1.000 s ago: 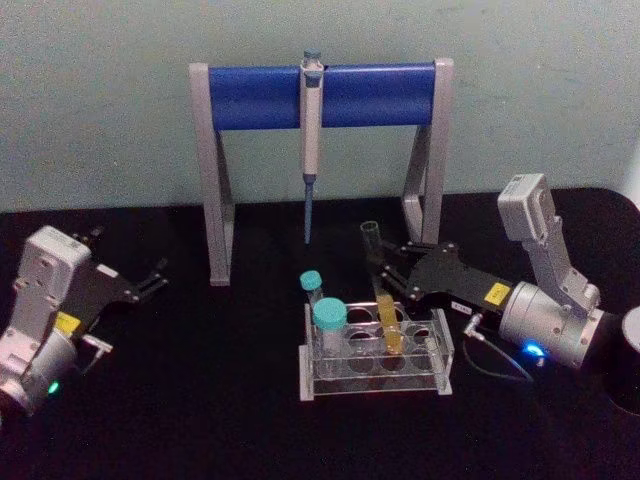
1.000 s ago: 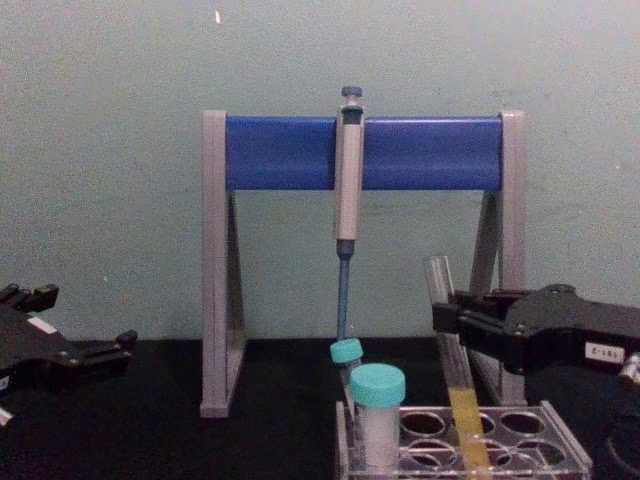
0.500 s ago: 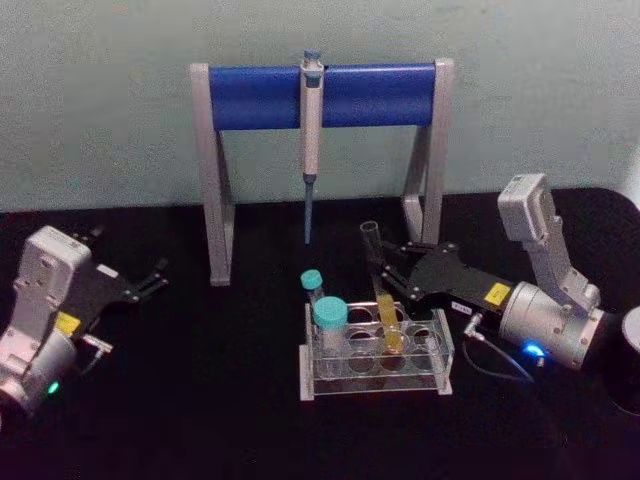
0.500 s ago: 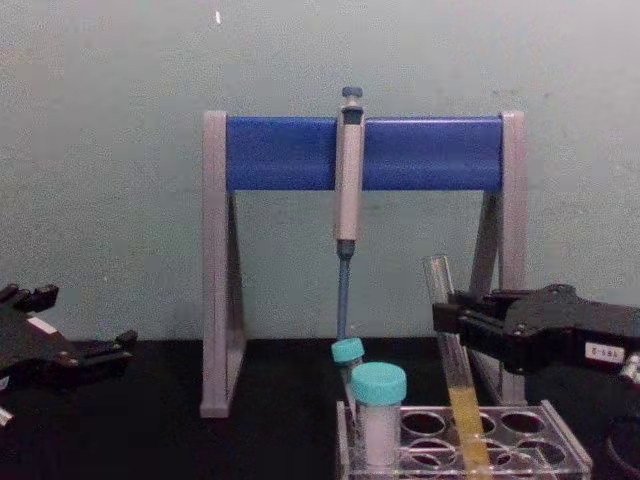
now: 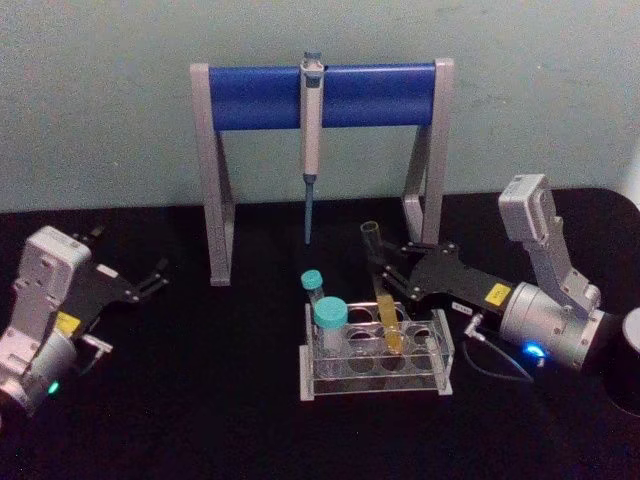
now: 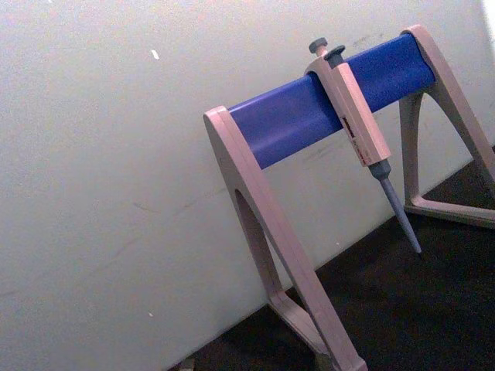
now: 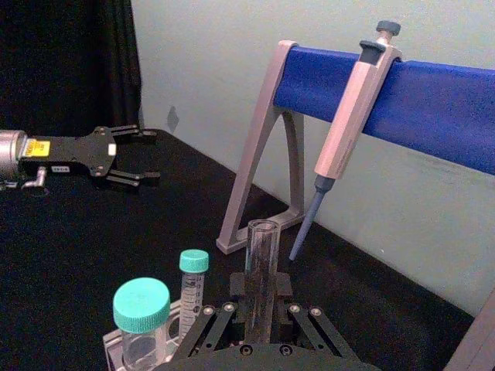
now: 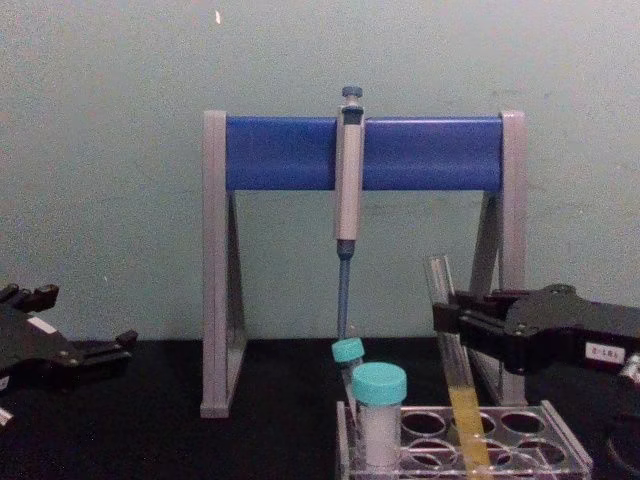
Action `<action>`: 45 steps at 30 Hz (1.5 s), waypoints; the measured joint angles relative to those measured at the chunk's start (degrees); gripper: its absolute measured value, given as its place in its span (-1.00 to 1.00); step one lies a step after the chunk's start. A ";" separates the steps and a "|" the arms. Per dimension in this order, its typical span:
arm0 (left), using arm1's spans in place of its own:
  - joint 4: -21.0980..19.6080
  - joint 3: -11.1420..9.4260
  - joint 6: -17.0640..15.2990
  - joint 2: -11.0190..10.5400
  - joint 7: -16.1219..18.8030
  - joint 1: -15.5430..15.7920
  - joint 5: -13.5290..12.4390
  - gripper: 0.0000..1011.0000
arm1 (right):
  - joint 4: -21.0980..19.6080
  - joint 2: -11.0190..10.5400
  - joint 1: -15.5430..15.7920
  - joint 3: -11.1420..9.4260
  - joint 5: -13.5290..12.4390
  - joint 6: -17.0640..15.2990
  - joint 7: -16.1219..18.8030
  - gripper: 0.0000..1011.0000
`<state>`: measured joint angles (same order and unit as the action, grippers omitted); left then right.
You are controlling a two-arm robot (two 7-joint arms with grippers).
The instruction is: Pick up the test tube from the test tube rack, shake it, then place it back into the test tube rack.
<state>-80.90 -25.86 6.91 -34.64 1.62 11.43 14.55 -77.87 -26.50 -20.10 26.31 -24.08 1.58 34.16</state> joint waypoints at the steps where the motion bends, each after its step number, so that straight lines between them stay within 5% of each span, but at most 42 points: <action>1: 0.00 0.00 0.00 0.00 0.00 0.00 0.00 0.98 | 0.01 0.00 0.17 -0.17 -0.32 0.24 0.09 -0.56; 23: 0.00 0.00 0.00 0.00 0.00 0.00 0.00 0.98 | -6.46 -1.21 3.82 -4.44 -8.75 5.09 1.87 -0.56; 45: 0.00 0.00 0.00 0.00 0.00 0.00 0.00 0.98 | -8.11 -0.97 4.21 -6.10 -11.21 9.27 2.63 -0.56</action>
<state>-80.90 -25.86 6.91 -34.65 1.62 11.43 14.55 -85.98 -27.48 -15.89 20.21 -35.29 10.85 36.79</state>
